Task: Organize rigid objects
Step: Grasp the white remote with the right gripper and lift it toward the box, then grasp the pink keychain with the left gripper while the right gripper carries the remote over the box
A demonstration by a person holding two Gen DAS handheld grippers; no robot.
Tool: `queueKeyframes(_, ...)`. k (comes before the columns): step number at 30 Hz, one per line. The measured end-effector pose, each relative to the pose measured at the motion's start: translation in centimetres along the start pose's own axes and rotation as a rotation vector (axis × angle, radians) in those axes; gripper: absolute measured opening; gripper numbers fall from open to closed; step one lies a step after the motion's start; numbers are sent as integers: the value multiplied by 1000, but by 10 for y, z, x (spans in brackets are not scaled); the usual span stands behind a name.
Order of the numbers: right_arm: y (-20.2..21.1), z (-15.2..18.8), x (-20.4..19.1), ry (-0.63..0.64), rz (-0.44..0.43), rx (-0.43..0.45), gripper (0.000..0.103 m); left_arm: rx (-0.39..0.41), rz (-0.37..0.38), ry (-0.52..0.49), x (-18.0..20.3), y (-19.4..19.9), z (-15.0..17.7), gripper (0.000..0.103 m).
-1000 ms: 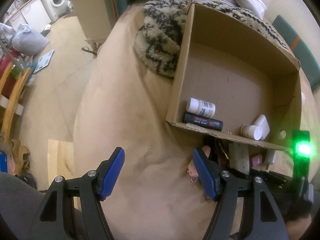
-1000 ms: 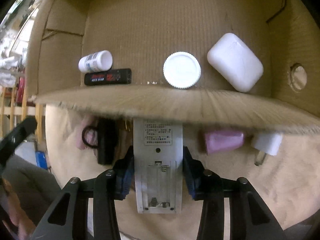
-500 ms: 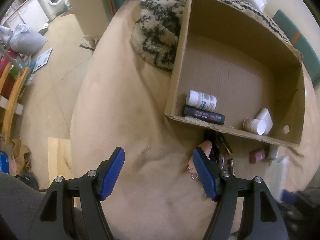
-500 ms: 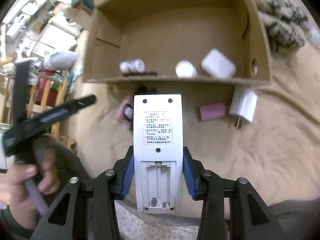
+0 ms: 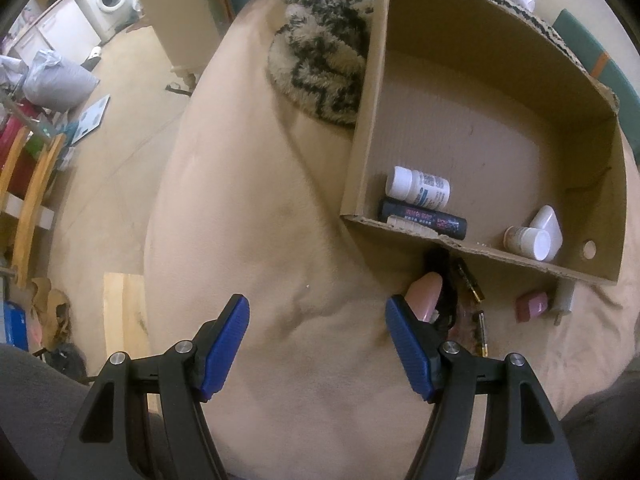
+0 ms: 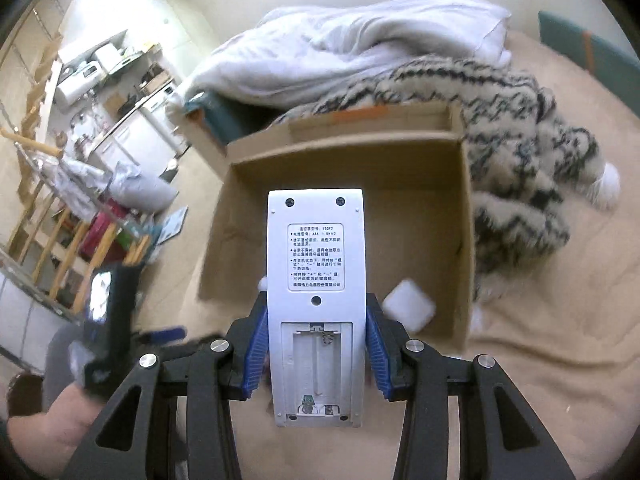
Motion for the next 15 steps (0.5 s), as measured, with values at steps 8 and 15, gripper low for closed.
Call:
queueKeyframes(8,-16,3,29,-116,-6,-24,46,-2,-12,-9,2,-5,2,68)
queueKeyframes(15,-19,4,31,-131,-26,-22,46,8,11,-26,10,-6,-4,68)
Point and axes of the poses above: each gripper's, at about its wrist camera, not at the fingertips, and y roughly against the way its jaws point, x to its right, z to its underside, the point moved 3 cm from there along -y, roughly the way its jaws point, and after that the axes turned 9 degrees about -x, right-handed, at the moved point
